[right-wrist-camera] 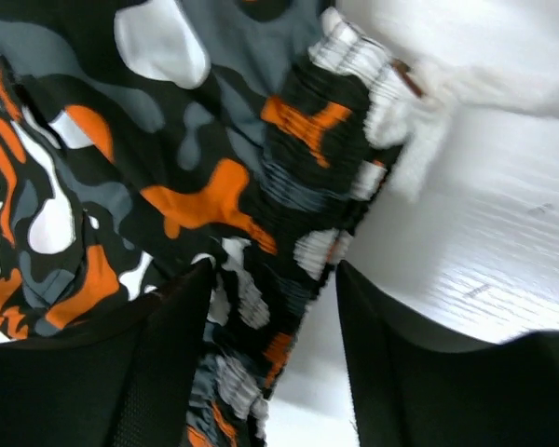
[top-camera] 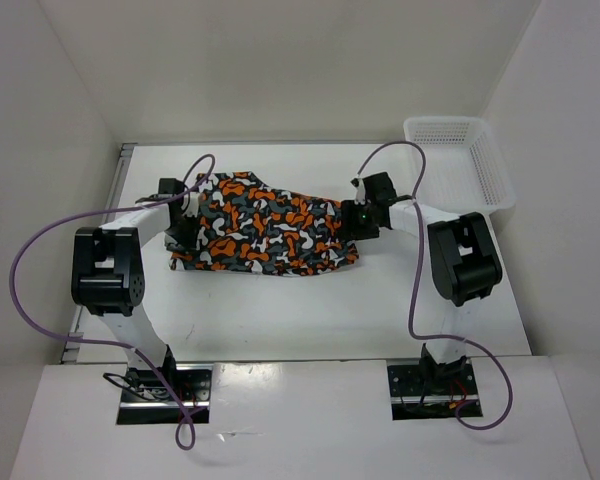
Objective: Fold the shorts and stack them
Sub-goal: Fold the shorts
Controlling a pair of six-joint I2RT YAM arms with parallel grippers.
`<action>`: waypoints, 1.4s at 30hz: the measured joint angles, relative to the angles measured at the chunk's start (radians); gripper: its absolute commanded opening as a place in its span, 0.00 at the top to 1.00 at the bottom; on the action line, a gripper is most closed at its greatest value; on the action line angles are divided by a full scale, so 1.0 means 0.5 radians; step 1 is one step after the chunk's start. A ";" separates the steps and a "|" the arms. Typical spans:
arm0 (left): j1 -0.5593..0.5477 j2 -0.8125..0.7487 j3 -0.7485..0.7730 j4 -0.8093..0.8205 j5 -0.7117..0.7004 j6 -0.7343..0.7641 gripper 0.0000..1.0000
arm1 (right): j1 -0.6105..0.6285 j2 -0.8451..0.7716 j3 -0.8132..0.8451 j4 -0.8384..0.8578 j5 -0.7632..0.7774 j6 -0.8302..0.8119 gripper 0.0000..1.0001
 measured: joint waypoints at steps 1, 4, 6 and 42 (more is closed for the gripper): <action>0.003 0.001 0.000 0.001 -0.011 0.000 0.58 | 0.010 0.005 0.001 0.011 0.000 0.002 0.53; 0.016 0.000 0.000 0.001 -0.049 0.000 0.58 | 0.050 0.030 0.001 0.034 -0.002 0.027 0.71; 0.027 0.000 0.000 0.002 -0.072 0.000 0.58 | 0.069 0.034 -0.008 0.046 0.002 0.042 0.80; -0.652 0.515 0.691 0.045 0.302 0.001 0.51 | -0.147 -0.349 0.586 -0.713 1.036 -1.310 1.00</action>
